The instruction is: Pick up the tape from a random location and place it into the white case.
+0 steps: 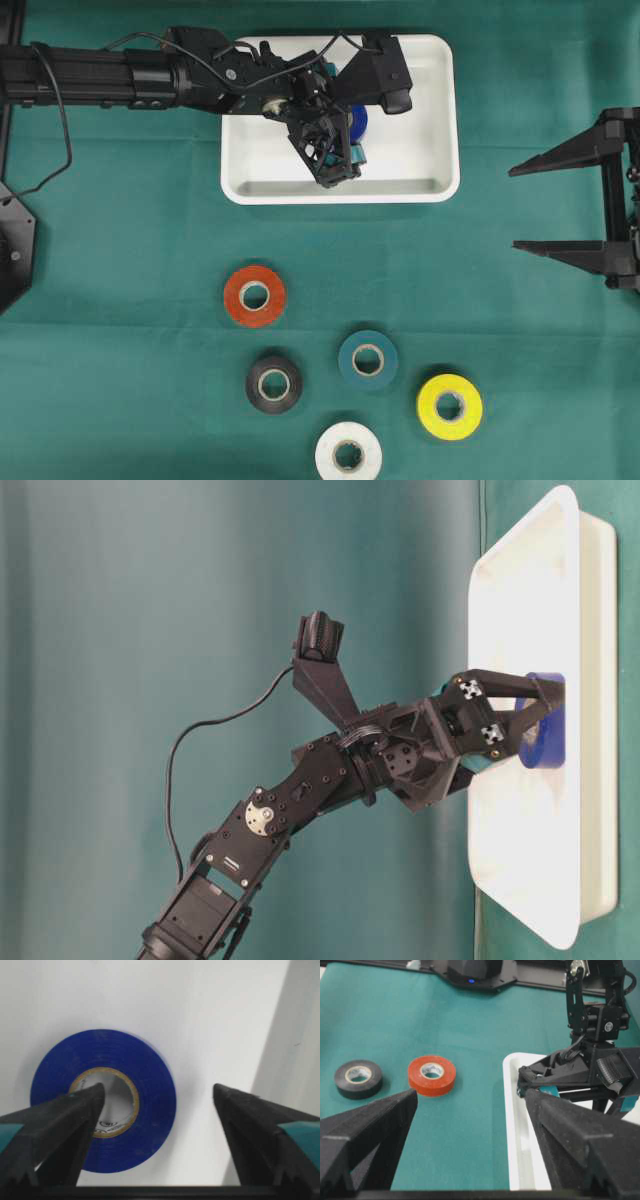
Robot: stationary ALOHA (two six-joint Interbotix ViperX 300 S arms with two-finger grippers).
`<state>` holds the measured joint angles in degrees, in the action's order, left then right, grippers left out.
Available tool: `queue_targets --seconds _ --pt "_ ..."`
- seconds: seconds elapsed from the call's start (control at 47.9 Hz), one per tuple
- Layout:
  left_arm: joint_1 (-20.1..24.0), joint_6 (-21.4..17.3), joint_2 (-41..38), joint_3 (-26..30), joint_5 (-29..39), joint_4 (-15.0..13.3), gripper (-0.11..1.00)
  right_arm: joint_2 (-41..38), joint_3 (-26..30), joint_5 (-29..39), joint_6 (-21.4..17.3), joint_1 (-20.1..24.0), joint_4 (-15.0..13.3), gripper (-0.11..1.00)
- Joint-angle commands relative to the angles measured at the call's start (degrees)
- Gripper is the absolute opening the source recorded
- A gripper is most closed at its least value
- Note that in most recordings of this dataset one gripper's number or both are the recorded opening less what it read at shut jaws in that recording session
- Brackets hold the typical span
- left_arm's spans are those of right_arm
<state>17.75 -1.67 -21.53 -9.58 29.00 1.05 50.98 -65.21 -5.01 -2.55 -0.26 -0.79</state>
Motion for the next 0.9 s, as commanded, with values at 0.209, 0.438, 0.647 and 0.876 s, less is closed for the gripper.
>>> queue_targets --seconds 0.209,0.438,0.647,0.876 --pt "-0.4 0.1 8.0 0.8 0.9 -0.1 0.96 -0.2 2.2 0.8 0.0 -0.1 -0.1 0.89" --pt "-0.8 0.1 15.5 1.4 5.7 -0.2 0.96 -0.1 2.4 0.9 -0.1 -0.1 -0.1 0.89" --pt "-1.0 0.1 20.3 2.3 8.8 -0.1 0.96 -0.1 2.5 1.1 -0.2 -0.1 -0.1 0.89" --pt "-1.6 -0.1 24.0 2.1 8.9 -0.1 0.96 0.0 2.5 1.3 -0.3 -0.1 0.0 0.89"
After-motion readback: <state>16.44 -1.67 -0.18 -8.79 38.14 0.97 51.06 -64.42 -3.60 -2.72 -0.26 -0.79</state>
